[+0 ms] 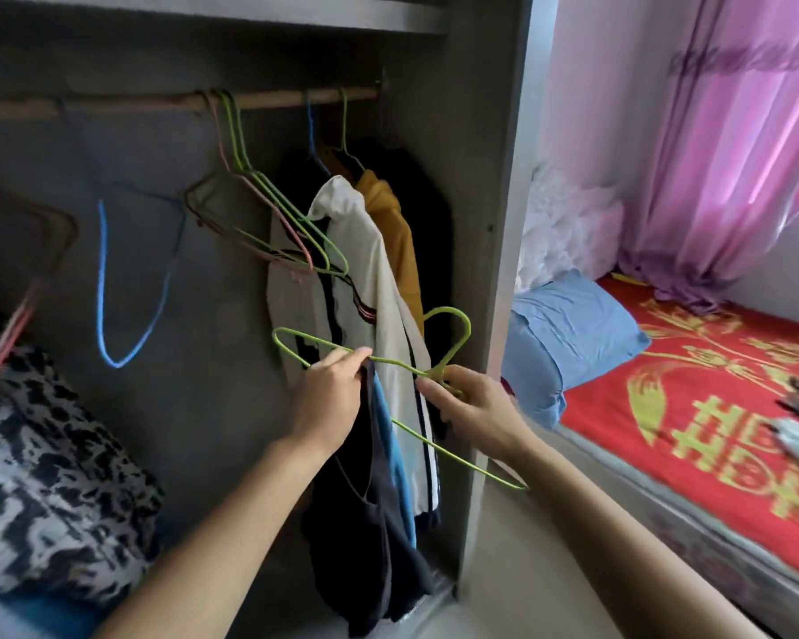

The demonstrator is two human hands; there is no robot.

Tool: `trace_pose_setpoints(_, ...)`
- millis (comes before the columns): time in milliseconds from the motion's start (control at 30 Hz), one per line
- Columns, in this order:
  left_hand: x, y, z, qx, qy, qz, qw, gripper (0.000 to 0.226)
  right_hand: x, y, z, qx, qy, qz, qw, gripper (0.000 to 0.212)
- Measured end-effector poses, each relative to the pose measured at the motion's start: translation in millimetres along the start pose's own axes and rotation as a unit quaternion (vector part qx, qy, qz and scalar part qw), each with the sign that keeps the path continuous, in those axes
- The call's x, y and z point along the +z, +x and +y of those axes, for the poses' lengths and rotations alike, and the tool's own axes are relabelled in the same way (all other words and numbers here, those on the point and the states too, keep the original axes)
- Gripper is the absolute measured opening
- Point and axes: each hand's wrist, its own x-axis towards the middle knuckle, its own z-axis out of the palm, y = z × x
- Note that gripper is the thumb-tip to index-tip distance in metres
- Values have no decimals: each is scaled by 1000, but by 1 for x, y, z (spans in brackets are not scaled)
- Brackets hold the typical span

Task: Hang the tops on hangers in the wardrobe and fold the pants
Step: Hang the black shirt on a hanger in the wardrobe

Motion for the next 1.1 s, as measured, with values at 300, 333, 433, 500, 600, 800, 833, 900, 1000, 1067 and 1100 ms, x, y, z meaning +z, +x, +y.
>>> trace_pose_setpoints(300, 37, 10, 9, -292, -53, 74, 952, 12, -71, -24, 53, -3, -126, 104, 986, 53)
trace_pose_setpoints(333, 43, 11, 13, -316, -57, 76, 944, 12, -84, -28, 60, -13, -155, 111, 981, 56)
trace_pose_setpoints(433, 63, 10, 25, -347, -49, 75, 933, 10, -116, -39, 79, -69, -180, 87, 977, 54)
trace_pose_setpoints(500, 76, 7, 32, -351, -32, 73, 933, 12, -130, -45, 87, -92, -168, 43, 981, 45)
trace_pose_setpoints(600, 90, 7, 40, -366, -28, 84, 927, 19, -146, -50, 92, -122, -139, 5, 983, 44)
trace_pose_setpoints(800, 102, 3, 56, -366, 9, 106, 925, 20, -157, -61, 87, -147, -111, -52, 982, 50)
trace_pose_setpoints(833, 101, 2, 57, -359, 16, 106, 927, 18, -157, -62, 85, -149, -114, -57, 981, 50)
trace_pose_setpoints(900, 97, 1, 58, -344, 33, 98, 933, 16, -156, -62, 81, -155, -109, -55, 980, 50)
trace_pose_setpoints(1000, 84, 3, 61, -320, 42, 91, 942, 18, -146, -60, 72, -158, -114, -55, 979, 55)
trace_pose_setpoints(1067, 77, 3, 68, -302, 39, 87, 949, 19, -129, -55, 62, -154, -150, -70, 974, 59)
trace_pose_setpoints(1100, 75, 2, 72, -292, 34, 83, 952, 20, -118, -50, 58, -149, -159, -76, 973, 57)
